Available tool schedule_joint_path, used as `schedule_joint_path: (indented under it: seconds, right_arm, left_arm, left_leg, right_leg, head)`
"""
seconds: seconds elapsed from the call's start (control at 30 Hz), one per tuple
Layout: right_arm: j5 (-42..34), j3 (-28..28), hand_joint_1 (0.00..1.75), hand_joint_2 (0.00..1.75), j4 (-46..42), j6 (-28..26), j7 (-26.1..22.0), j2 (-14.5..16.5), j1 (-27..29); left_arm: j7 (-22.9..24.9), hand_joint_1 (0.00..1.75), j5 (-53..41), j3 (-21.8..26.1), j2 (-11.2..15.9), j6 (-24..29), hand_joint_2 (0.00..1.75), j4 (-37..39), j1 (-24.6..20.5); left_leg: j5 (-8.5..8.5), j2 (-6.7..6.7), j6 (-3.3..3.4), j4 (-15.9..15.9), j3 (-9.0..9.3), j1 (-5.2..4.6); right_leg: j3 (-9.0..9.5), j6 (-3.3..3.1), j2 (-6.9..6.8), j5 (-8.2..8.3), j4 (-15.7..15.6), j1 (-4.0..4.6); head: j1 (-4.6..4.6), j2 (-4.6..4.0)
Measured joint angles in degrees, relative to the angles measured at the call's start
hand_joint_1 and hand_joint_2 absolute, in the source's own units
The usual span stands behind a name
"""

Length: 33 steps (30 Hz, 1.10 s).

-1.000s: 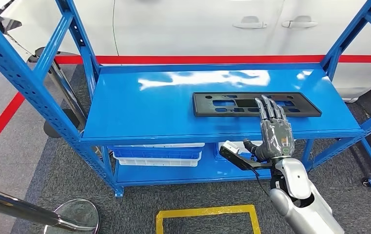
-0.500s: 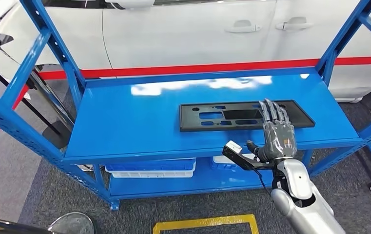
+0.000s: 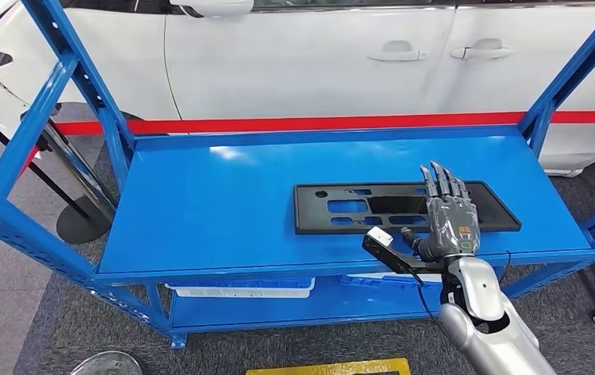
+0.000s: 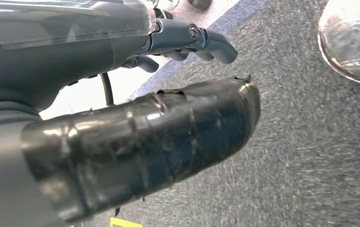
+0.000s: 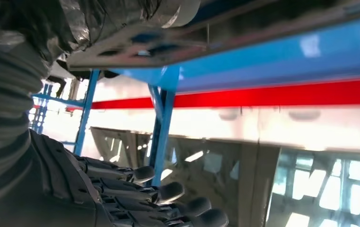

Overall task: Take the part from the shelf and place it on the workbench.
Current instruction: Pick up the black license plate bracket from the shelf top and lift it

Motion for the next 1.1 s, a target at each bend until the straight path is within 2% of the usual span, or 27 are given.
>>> schedule_joint_path:
  seconds: [0.03, 0.07, 0.1, 0.13, 0.17, 0.2, 0.23, 0.33, 0.4, 0.47, 0.5, 0.53, 0.57, 0.6, 0.63, 0.67, 0.7, 0.73, 0.77, 0.83, 0.9, 0.97, 1.03, 1.07, 1.1]
  right_arm:
    - [0.05, 0.00, 0.00, 1.75, 0.28, 0.10, -0.01, 0.00, 0.21]
    - [0.09, -0.01, 0.00, 1.75, 0.55, 0.15, -0.01, 0.00, 0.37]
    - [0.12, -0.03, 0.00, 1.75, 0.79, 0.18, -0.02, 0.00, 0.43]
    - [0.14, -0.07, 0.00, 1.75, 0.94, 0.20, -0.03, -0.01, 0.42]
    - [0.17, -0.10, 0.00, 1.75, 1.14, 0.25, -0.06, 0.00, 0.36]
    - [0.22, -0.13, 0.00, 1.75, 1.31, 0.33, -0.10, 0.00, 0.26]
    - [0.32, -0.14, 0.00, 1.75, 1.51, 0.46, -0.14, 0.00, 0.19]
    - [1.12, -0.15, 0.00, 1.75, 2.12, 1.44, -0.34, -0.05, 0.08]
    - [2.15, -0.07, 0.00, 1.75, 2.88, 3.09, -0.76, -0.20, -0.37]
    - [3.13, 0.42, 0.00, 1.75, 4.34, 5.05, -1.16, -0.44, -1.21]
    - [3.40, 0.79, 0.00, 1.75, 5.27, 5.71, -1.34, -0.56, -1.57]
    - [3.52, 1.26, 0.00, 1.75, 6.27, 6.19, -1.57, -0.63, -1.80]
    - [3.46, 1.73, 0.00, 1.75, 7.23, 6.55, -1.89, -0.67, -2.00]
    - [3.25, 2.24, 0.00, 1.75, 8.12, 6.95, -2.25, -0.70, -2.31]
    - [2.93, 2.75, 0.00, 1.75, 8.88, 7.38, -2.62, -0.73, -2.73]
    - [2.52, 3.23, 0.00, 1.75, 9.48, 7.84, -2.96, -0.76, -3.19]
    - [2.17, 3.64, 0.00, 1.75, 10.01, 8.28, -3.26, -0.79, -3.63]
    - [1.81, 4.04, 0.00, 1.75, 10.54, 8.69, -3.60, -0.87, -4.10]
    - [1.46, 4.44, 0.00, 1.75, 11.04, 9.08, -3.98, -0.97, -4.56]
    - [0.67, 5.14, 0.00, 1.75, 11.92, 9.59, -4.77, -1.26, -5.54]
    - [0.02, 5.78, 0.00, 1.75, 12.90, 9.55, -5.20, -1.59, -6.36]
    - [-0.26, 6.45, 0.00, 1.75, 14.22, 9.17, -5.28, -1.84, -7.14]
    - [-0.28, 7.10, 0.00, 1.75, 15.56, 8.44, -5.24, -1.87, -7.76]
    - [-0.25, 7.39, 0.00, 1.75, 16.13, 7.88, -5.17, -1.85, -7.98]
    - [-0.21, 7.63, 0.00, 1.75, 16.70, 7.18, -5.02, -1.78, -8.23]
  left_arm:
    - [0.00, 0.00, 0.00, 0.00, 0.00, -0.02, 0.00, 0.01, 0.04]
    - [0.01, 0.00, 0.00, 0.00, -0.01, -0.03, 0.00, 0.03, 0.08]
    - [0.01, 0.00, 0.00, 0.00, -0.02, -0.05, 0.00, 0.04, 0.11]
    - [0.01, 0.00, 0.00, 0.00, -0.04, -0.06, 0.00, 0.05, 0.13]
    - [0.01, 0.00, 0.01, 0.00, -0.04, -0.06, 0.00, 0.07, 0.14]
    - [0.01, 0.00, 0.01, 0.00, -0.03, -0.06, 0.00, 0.07, 0.10]
    - [-0.05, 0.00, 0.01, -0.01, -0.01, -0.03, 0.00, 0.08, 0.07]
    - [-0.63, 0.00, 0.10, -0.02, -0.04, 0.08, 0.00, 0.11, 0.04]
    - [-0.96, 0.00, 0.18, -0.02, -0.08, 0.10, 0.00, 0.13, 0.00]
    - [-1.13, 0.00, 0.20, -0.02, -0.03, 0.13, 0.00, 0.13, -0.02]
    - [-1.17, 0.00, 0.21, -0.02, 0.03, 0.14, 0.00, 0.13, -0.01]
    - [-1.21, 0.00, 0.28, -0.02, 0.09, 0.15, 0.00, 0.13, 0.02]
    - [-1.24, 0.00, 0.40, -0.02, 0.15, 0.16, 0.00, 0.14, 0.06]
    - [-1.27, 0.00, 0.55, -0.02, 0.22, 0.17, 0.00, 0.14, 0.11]
    - [-1.30, 0.00, 0.71, -0.02, 0.29, 0.19, 0.00, 0.15, 0.14]
    - [-1.32, 0.00, 0.81, -0.02, 0.41, 0.21, 0.00, 0.15, 0.14]
    - [-1.33, 0.00, 0.87, -0.02, 0.55, 0.22, 0.00, 0.16, 0.15]
    - [-1.35, 0.00, 0.92, -0.02, 0.66, 0.23, 0.00, 0.17, 0.09]
    - [-1.38, 0.00, 1.00, -0.02, 0.75, 0.23, 0.00, 0.18, 0.04]
    - [-1.43, 0.00, 1.16, -0.02, 0.81, 0.20, 0.00, 0.19, -0.05]
    - [-1.47, 0.00, 1.32, -0.01, 0.81, 0.16, 0.00, 0.20, -0.02]
    - [-1.50, 0.00, 1.42, 0.00, 0.79, 0.14, 0.00, 0.21, 0.00]
    - [-1.51, 0.00, 1.49, 0.00, 0.79, 0.14, 0.00, 0.21, -0.03]
    - [-1.51, 0.00, 1.52, 0.00, 0.79, 0.14, 0.00, 0.21, -0.04]
    - [-1.51, 0.00, 1.55, 0.00, 0.79, 0.14, 0.00, 0.21, -0.04]
  left_leg:
    - [-0.45, -0.02, -0.08, 0.05, 0.43, 0.06]
    - [-0.95, -0.05, -0.22, 0.15, 0.92, 0.16]
    - [-1.50, -0.07, -0.43, 0.30, 1.48, 0.31]
    - [-2.11, -0.10, -0.74, 0.49, 2.08, 0.48]
    - [-2.71, -0.14, -1.14, 0.64, 2.50, 0.58]
    - [-3.26, -0.19, -1.60, 0.87, 2.78, 0.62]
    - [-3.58, -0.23, -2.05, 1.01, 2.85, 0.60]
    - [-3.89, -0.10, -2.94, 0.99, 2.76, 0.61]
    - [-5.13, 0.00, -3.29, 2.68, 2.14, 0.77]
    - [-7.90, -0.03, -3.43, 8.67, -0.88, 0.83]
    - [-9.31, -0.03, -3.44, 12.79, -3.26, 0.80]
    - [-10.03, -0.03, -3.42, 16.20, -5.44, 0.77]
    - [-9.78, -0.03, -3.35, 18.01, -6.91, 0.73]
    - [-8.36, -0.03, -3.16, 17.65, -7.37, 0.68]
    - [-6.02, -0.03, -2.87, 14.98, -6.63, 0.61]
    - [-3.55, -0.04, -2.47, 10.98, -5.21, 0.47]
    - [-1.79, -0.05, -2.06, 7.41, -3.77, 0.28]
    - [-0.86, -0.05, -1.77, 4.69, -2.62, 0.08]
    - [-0.66, -0.06, -1.58, 3.20, -2.03, -0.10]
    - [-0.84, -0.07, -1.47, 2.43, -1.73, -0.26]
    - [-0.54, -0.01, -1.09, 1.81, -1.42, 0.02]
    - [-0.24, 0.04, -0.65, 1.24, -1.10, 0.32]
    - [-0.23, 0.03, -0.47, 1.21, -1.10, 0.29]
    - [-0.28, 0.02, -0.45, 1.24, -1.07, 0.28]
    - [-0.36, -0.01, -0.45, 1.27, -0.98, 0.27]
  right_leg:
    - [-2.21, 0.37, -0.03, 0.02, 2.63, -0.37]
    - [-3.46, 0.72, -0.06, 1.31, 3.17, -0.70]
    - [-3.52, 1.04, -0.11, 3.79, 1.32, -0.99]
    - [-2.53, 1.31, -0.22, 6.98, -2.46, -1.25]
    - [-1.24, 1.49, -0.31, 9.23, -6.13, -1.31]
    - [0.04, 1.40, -0.37, 10.41, -9.32, -1.22]
    - [0.76, 1.10, -0.40, 10.68, -11.00, -1.05]
    - [0.95, -0.35, -0.24, 9.88, -11.53, -0.60]
    - [1.28, -1.26, -0.17, 9.70, -11.89, -0.64]
    - [1.72, -1.99, -0.22, 9.41, -12.10, -0.58]
    - [1.85, -2.26, -0.26, 9.24, -12.09, -0.45]
    - [2.01, -2.46, -0.29, 9.08, -12.09, -0.28]
    - [2.22, -2.61, -0.29, 8.91, -12.08, -0.10]
    - [2.51, -2.70, -0.23, 8.72, -12.07, 0.07]
    - [2.88, -2.71, -0.14, 8.51, -12.06, 0.20]
    - [3.27, -2.65, -0.05, 8.28, -12.06, 0.29]
    - [3.58, -2.53, 0.00, 8.08, -12.07, 0.39]
    - [3.66, -2.32, 0.05, 7.94, -12.02, 0.46]
    - [3.62, -2.06, 0.06, 7.87, -12.00, 0.48]
    - [3.49, -1.45, 0.10, 7.96, -12.14, 0.46]
    - [3.40, -0.89, 0.05, 7.48, -11.76, 0.38]
    - [1.56, -0.39, -0.02, 5.03, -7.73, 0.23]
    - [-2.15, 0.03, -0.04, 1.79, -0.29, 0.00]
    - [-3.62, 0.18, -0.05, 1.18, 2.42, -0.11]
    - [-4.23, 0.26, -0.06, 1.64, 3.27, -0.20]
  head:
    - [-0.01, 0.00]
    - [-0.01, -0.01]
    - [-0.01, -0.01]
    - [-0.01, -0.01]
    - [0.02, -0.01]
    - [0.03, 0.00]
    - [0.03, 0.00]
    - [0.01, 0.01]
    - [0.02, 0.01]
    - [0.02, 0.00]
    - [0.01, -0.01]
    - [0.01, -0.01]
    - [0.01, -0.01]
    - [0.01, -0.01]
    - [0.01, -0.01]
    - [0.01, -0.01]
    - [0.03, -0.01]
    - [0.02, 0.00]
    - [0.04, 0.00]
    - [0.03, 0.00]
    - [0.07, -0.01]
    - [0.12, 0.00]
    - [0.15, -0.01]
    - [0.15, -0.01]
    - [0.15, -0.01]
